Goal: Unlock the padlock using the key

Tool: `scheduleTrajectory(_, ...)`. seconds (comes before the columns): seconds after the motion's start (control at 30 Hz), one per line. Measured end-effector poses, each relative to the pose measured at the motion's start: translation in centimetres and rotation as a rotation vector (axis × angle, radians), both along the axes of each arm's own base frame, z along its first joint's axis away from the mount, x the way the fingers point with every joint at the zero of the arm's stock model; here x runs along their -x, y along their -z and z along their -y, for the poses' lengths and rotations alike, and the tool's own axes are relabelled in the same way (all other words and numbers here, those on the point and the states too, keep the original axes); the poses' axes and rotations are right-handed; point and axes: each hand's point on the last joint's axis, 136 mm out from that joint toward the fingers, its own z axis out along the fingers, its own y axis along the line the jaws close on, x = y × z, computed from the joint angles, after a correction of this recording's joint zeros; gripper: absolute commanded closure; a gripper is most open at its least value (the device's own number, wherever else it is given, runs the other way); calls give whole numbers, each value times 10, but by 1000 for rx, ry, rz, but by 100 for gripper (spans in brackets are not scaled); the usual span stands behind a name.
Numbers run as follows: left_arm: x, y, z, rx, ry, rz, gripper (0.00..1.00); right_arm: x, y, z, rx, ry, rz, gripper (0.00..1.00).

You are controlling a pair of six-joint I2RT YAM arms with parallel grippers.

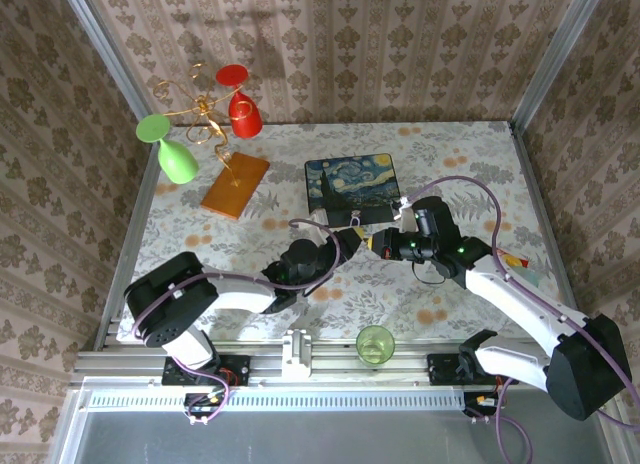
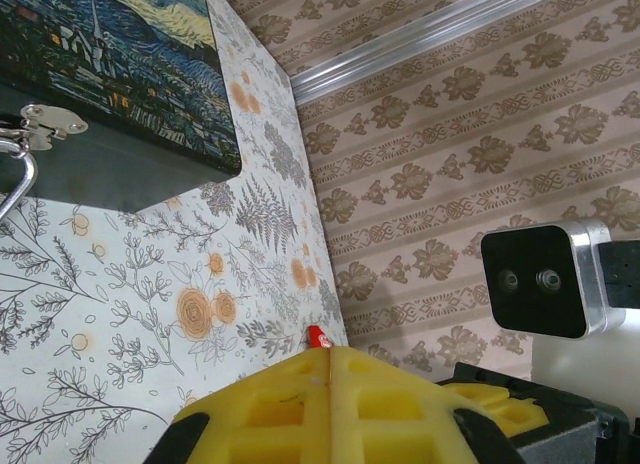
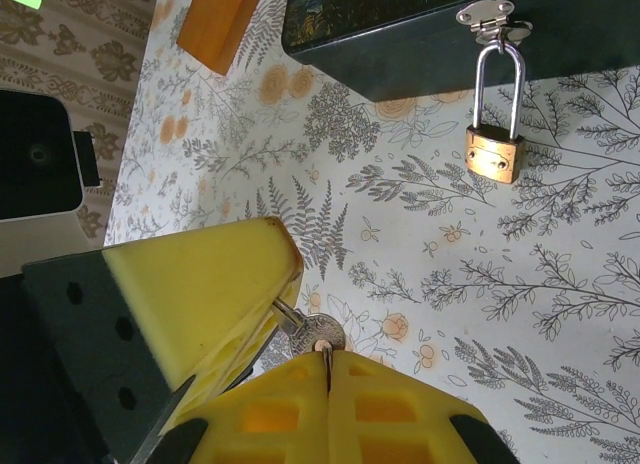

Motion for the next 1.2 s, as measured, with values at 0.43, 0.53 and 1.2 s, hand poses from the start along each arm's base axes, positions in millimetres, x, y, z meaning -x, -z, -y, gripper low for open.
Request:
scheduleTrajectory(0.43,0,-17,6,-22,101,91,100,-5,-49,17,-230,-77,136,10)
scheduleTrajectory(0.53,8,-47,16,-25,176,170,100,6,-77,12,-293,-167,226,10)
scheduleTrajectory(1.2,46,-132,10,40,330,428,100,43,-134,-1,-467,-370,441,60)
